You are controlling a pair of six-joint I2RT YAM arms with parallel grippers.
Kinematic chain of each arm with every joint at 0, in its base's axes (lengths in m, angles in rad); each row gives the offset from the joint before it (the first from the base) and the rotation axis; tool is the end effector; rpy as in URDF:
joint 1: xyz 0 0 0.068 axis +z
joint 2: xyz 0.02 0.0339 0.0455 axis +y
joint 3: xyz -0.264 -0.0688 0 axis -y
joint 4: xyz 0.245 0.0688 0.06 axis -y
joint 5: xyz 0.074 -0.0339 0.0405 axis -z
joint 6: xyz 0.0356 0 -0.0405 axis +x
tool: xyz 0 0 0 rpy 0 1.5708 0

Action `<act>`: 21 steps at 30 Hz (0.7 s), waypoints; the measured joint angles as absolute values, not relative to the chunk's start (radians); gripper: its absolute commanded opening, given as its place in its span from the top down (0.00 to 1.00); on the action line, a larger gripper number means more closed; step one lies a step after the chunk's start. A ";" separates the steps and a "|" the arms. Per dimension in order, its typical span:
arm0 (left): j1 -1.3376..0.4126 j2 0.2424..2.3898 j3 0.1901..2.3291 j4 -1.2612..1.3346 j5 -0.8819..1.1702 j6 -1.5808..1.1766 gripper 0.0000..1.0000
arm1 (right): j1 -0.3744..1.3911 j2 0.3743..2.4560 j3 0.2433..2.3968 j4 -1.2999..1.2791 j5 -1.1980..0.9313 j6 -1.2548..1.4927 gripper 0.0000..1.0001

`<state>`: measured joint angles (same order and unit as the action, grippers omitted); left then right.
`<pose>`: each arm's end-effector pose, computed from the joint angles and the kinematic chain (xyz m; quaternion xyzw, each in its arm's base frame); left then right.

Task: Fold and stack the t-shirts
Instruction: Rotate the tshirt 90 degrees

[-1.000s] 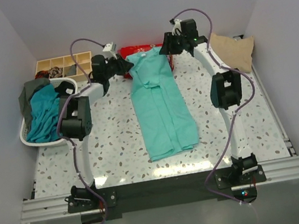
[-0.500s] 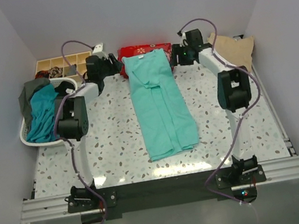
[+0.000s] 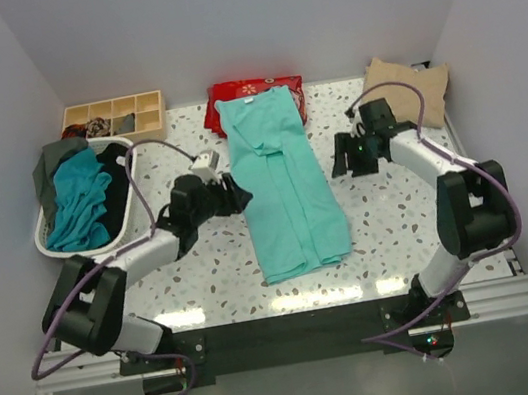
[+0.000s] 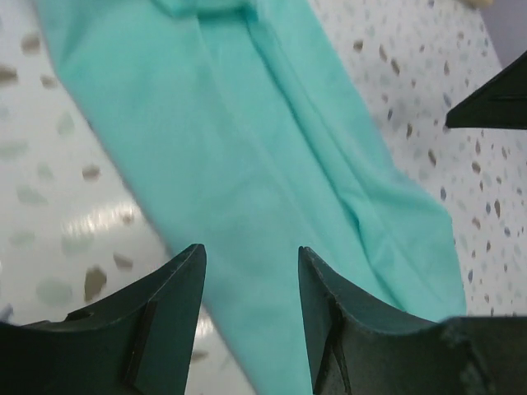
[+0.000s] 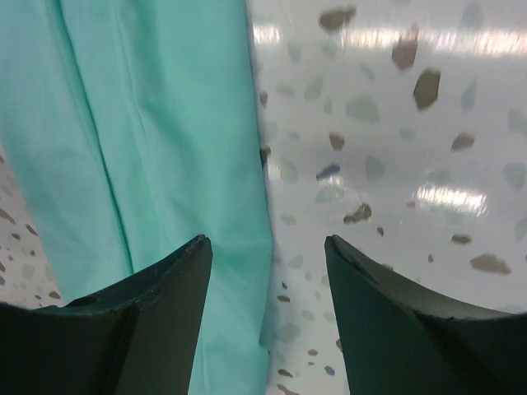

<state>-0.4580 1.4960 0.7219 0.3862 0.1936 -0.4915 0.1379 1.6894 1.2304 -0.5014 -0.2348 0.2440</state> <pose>0.2824 -0.1469 0.2072 0.0400 0.8270 -0.3250 0.4569 0.3552 0.0577 0.2319 0.0151 0.9478 0.1663 0.2718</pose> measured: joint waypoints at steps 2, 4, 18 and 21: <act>-0.481 1.436 0.604 0.379 0.202 -0.521 0.47 | 0.139 1.623 1.094 -0.503 -0.240 0.255 0.38; -0.495 1.366 0.469 0.368 0.198 -0.561 0.47 | 0.139 1.560 0.987 -0.520 -0.255 0.266 0.38; -0.589 1.059 0.064 0.474 0.287 -0.780 0.46 | 0.146 1.228 0.629 -0.500 -0.420 0.346 0.36; -0.599 1.082 0.056 0.516 0.309 -0.802 0.46 | 0.157 1.222 0.605 -0.494 -0.437 0.364 0.37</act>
<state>-0.5991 1.0817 0.0563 0.5156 0.3092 -0.8021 0.1566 1.2217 0.6052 -0.4938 -0.4370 0.3645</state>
